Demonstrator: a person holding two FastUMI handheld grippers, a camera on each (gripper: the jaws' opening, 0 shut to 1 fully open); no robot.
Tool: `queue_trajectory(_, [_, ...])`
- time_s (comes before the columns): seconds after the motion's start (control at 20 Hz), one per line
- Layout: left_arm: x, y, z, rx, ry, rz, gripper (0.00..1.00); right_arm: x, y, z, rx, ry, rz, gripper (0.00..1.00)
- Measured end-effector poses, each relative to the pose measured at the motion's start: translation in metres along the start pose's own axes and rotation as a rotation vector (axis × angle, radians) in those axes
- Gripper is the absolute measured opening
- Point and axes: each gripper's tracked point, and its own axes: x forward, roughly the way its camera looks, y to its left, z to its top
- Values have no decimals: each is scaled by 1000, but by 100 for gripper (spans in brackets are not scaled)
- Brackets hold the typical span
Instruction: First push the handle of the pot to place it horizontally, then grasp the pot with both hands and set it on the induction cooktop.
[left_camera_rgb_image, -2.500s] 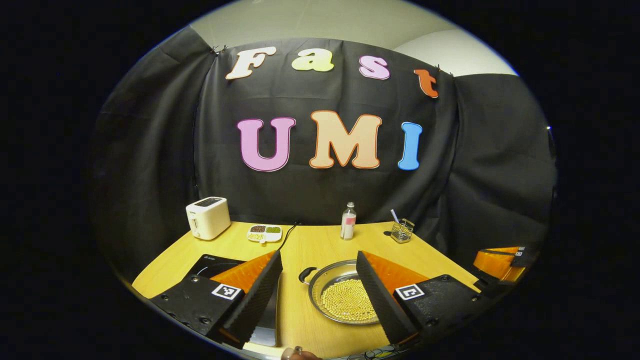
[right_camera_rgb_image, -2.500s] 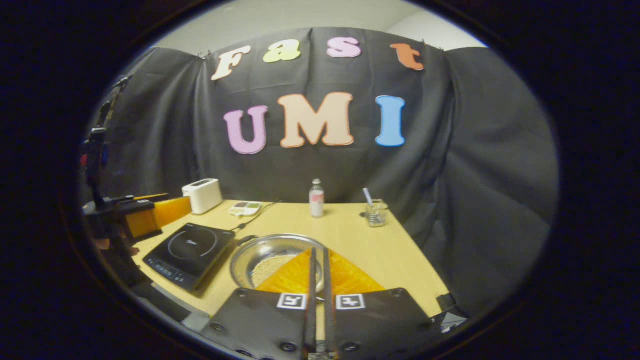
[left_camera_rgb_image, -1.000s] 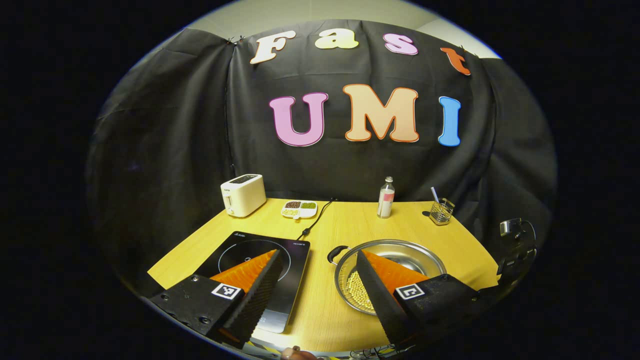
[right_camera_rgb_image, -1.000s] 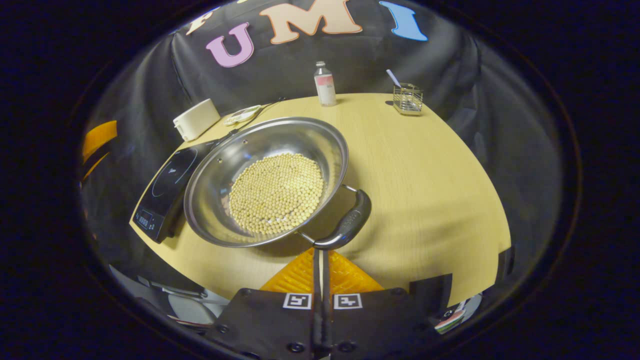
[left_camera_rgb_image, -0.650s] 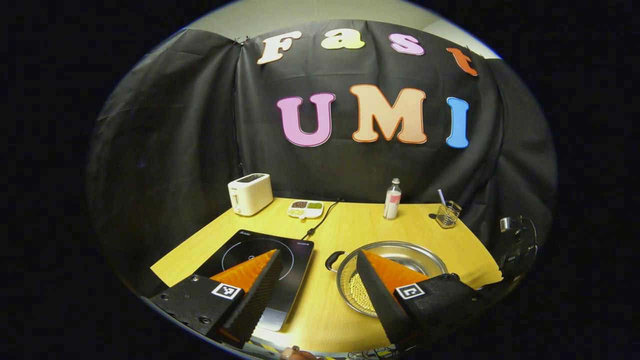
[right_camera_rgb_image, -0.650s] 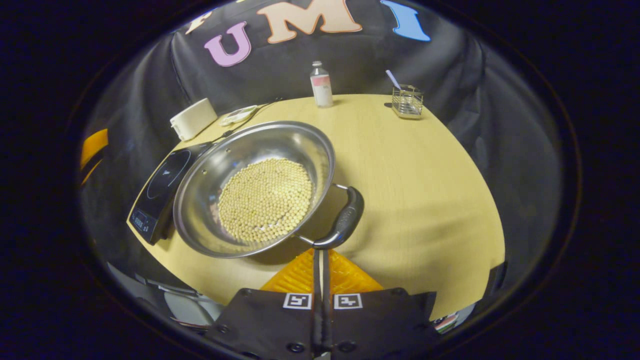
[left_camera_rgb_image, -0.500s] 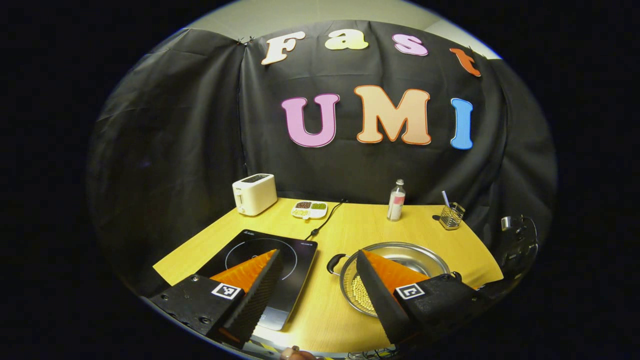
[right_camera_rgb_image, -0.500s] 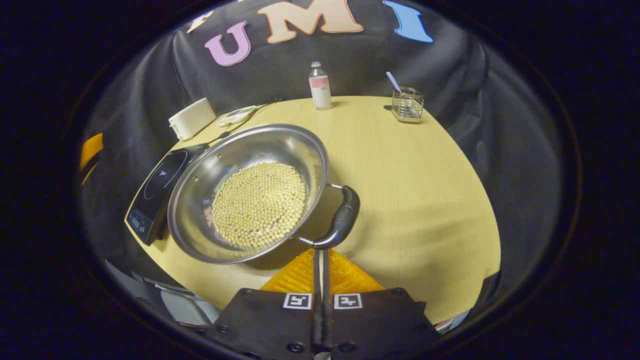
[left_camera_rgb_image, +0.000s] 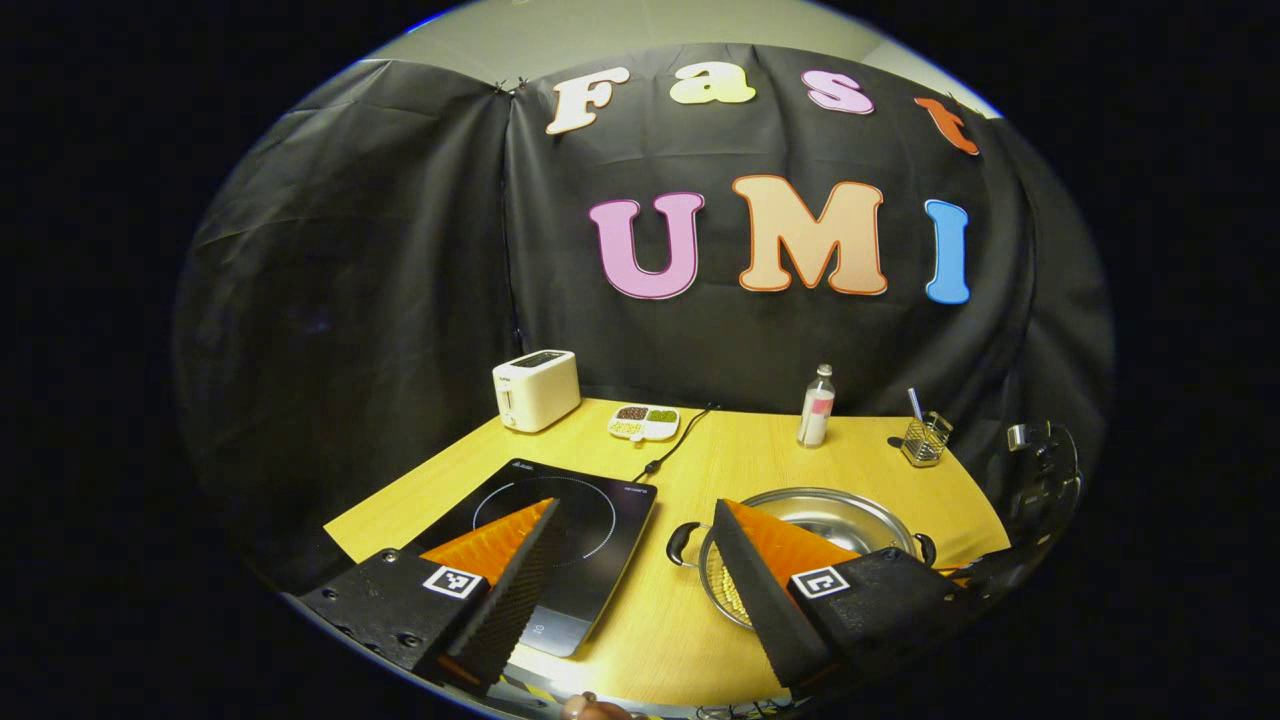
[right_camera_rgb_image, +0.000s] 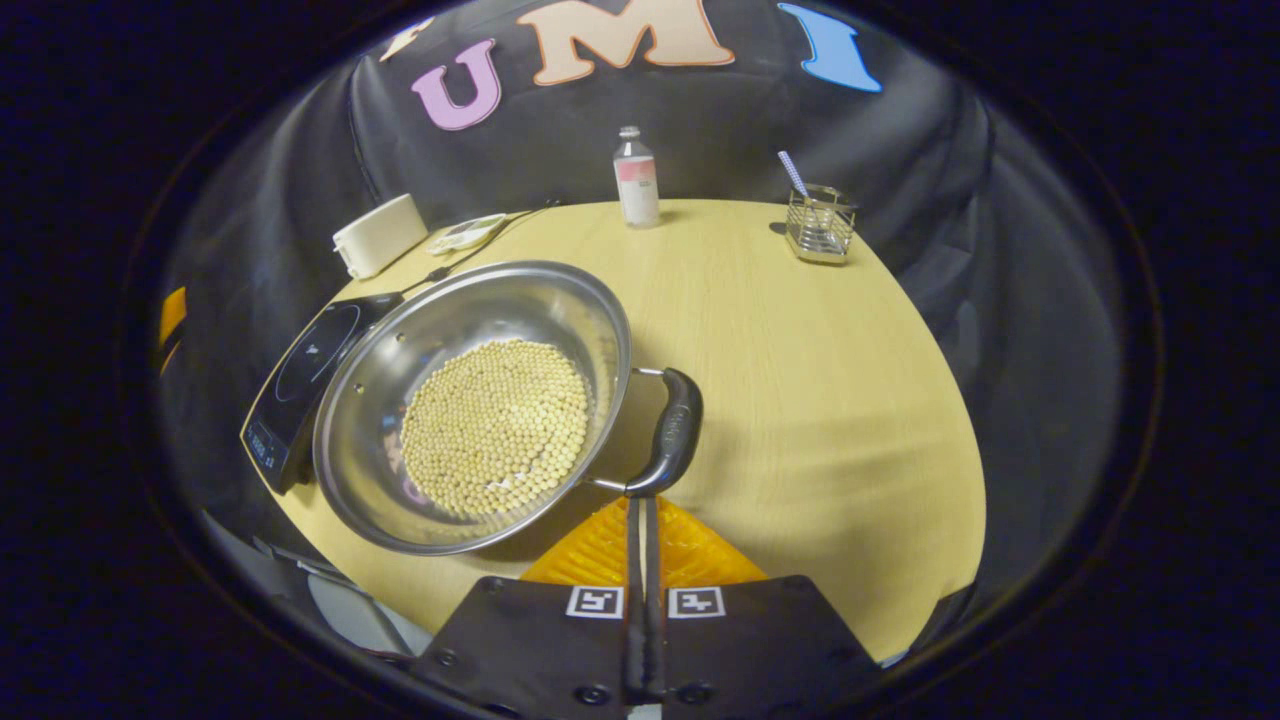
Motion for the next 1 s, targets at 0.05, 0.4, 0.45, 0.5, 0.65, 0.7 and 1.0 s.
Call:
queue_trajectory(0.05, [-1,-2,-1,-14,-1,1,97,0,-1,1,-6,0,1,2])
queue_trajectory(0.4, [-1,-8,-7,-27,1,3,94,7,-4,7,-26,-2,14,2])
queue_trajectory(0.45, [-1,-9,-9,-30,6,-2,94,8,-4,7,-25,-3,14,2])
queue_trajectory(0.5, [-1,-10,-11,-29,10,-3,94,7,-4,7,-24,-3,14,2])
queue_trajectory(0.65, [4,-11,-11,-25,8,-16,97,2,-7,7,-25,-15,7,2])
queue_trajectory(0.7, [6,-13,-11,-25,11,-24,96,0,-8,8,-27,-19,1,0])
queue_trajectory(1.0, [31,-20,-14,-8,35,-109,97,-20,-6,16,25,-54,-41,0])
